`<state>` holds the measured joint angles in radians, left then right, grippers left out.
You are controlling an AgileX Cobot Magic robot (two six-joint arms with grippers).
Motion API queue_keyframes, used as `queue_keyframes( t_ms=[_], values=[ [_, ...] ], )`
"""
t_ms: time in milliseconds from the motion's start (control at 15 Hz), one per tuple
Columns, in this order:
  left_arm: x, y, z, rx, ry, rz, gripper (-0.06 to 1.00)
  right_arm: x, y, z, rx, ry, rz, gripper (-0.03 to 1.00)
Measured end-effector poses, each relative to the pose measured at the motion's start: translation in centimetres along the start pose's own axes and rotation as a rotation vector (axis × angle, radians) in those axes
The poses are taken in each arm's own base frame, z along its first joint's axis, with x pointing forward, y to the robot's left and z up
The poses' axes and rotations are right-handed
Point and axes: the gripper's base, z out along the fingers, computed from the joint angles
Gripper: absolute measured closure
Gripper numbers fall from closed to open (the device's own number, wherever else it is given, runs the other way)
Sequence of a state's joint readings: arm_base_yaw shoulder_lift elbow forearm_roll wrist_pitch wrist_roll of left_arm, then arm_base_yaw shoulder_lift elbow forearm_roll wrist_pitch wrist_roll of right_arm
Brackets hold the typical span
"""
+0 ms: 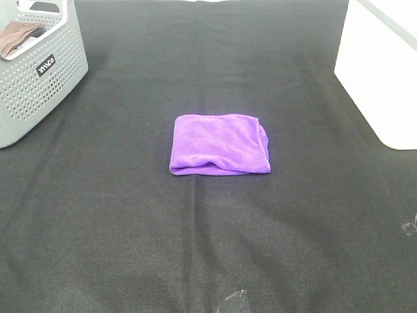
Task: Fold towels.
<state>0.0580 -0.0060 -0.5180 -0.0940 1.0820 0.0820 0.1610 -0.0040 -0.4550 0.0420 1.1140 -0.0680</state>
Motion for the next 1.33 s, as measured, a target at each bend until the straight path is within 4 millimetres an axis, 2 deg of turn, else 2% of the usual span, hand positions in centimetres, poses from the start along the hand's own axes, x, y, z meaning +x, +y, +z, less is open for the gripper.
queue_keyframes(
  t_ms=[200, 1333],
  values=[
    [0.00, -0.01, 0.01, -0.006, 0.000, -0.003, 0.19, -0.03, 0.14, 0.04, 0.064, 0.000, 0.060, 0.24],
    [0.00, -0.03, 0.01, -0.004, 0.000, -0.008, 0.19, -0.04, 0.18, 0.04, 0.062, 0.000, 0.064, 0.24]
  ],
)
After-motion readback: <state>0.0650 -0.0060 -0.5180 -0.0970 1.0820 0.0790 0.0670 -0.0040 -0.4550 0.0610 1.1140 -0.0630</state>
